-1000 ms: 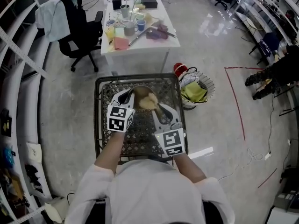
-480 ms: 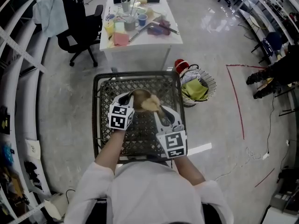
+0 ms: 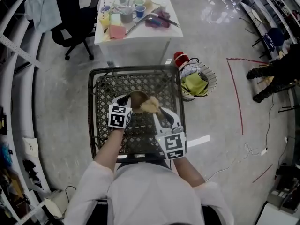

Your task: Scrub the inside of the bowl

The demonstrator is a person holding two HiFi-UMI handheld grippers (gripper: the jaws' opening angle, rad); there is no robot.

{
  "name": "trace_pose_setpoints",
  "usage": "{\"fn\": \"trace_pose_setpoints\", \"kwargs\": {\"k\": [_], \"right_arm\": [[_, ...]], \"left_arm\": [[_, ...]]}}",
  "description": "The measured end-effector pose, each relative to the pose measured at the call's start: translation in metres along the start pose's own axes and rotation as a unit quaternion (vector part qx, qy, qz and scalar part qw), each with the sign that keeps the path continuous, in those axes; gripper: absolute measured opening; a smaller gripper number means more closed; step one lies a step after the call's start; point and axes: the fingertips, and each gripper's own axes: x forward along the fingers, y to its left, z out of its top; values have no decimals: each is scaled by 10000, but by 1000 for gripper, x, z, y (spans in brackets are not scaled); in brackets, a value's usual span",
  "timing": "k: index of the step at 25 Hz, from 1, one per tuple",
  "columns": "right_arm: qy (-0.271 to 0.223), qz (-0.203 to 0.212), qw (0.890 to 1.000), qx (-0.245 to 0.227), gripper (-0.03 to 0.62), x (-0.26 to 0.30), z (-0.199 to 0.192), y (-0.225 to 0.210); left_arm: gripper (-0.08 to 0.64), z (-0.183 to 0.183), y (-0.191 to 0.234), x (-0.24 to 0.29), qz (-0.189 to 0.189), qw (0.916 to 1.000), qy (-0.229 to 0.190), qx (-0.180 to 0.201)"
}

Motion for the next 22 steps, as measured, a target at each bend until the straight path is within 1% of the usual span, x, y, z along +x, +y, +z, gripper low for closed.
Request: {"fn": "trace_pose_setpoints", "kwargs": {"k": [7, 14, 22], "right_arm": [[163, 128, 9998, 30, 91, 6, -14, 5], [385, 160, 9991, 81, 91, 8, -33, 3], [586, 210, 9980, 123, 91, 10, -49, 1]], "left_arm": [[40, -27, 7, 19, 6, 9993, 323, -191], [40, -61, 11, 43, 28, 9972, 669, -339], [40, -91, 16, 59, 73, 9923, 963, -772]]}}
